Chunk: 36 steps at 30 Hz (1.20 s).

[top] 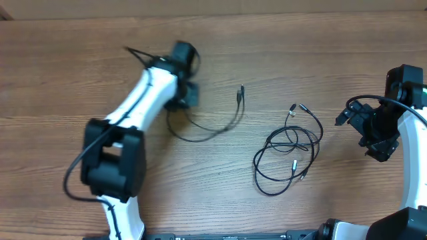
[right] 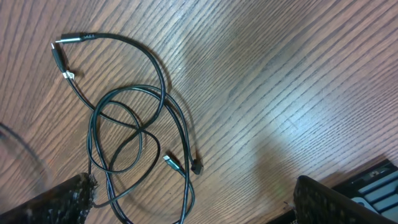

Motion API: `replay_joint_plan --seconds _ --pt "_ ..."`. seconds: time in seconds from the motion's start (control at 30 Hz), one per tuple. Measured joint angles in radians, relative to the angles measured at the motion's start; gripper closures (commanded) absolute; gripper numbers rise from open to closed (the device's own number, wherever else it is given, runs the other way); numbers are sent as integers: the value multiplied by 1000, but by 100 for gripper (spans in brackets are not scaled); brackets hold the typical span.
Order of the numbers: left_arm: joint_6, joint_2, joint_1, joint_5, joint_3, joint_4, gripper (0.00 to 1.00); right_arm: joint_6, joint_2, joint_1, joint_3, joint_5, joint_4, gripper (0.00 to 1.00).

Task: Untangle cables
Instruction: 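Carry the single cable to the far left and release it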

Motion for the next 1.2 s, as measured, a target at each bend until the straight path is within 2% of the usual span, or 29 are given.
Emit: replay_joint_plan --seconds 0.23,0.4,0.6,0.83,1.2 --pt "-2 -163 275 -333 209 -144 96 0 0 0 0 0 0 0" --pt "-2 -273 477 -484 301 -154 96 0 0 0 0 0 2 0" --pt "-3 -319 601 -404 313 -199 96 0 0 0 0 -6 12 0" --pt "-2 -281 605 -314 307 -246 96 -1 0 0 0 -8 11 0" --pt "-2 -261 605 -301 305 -245 96 0 0 0 0 -10 11 0"
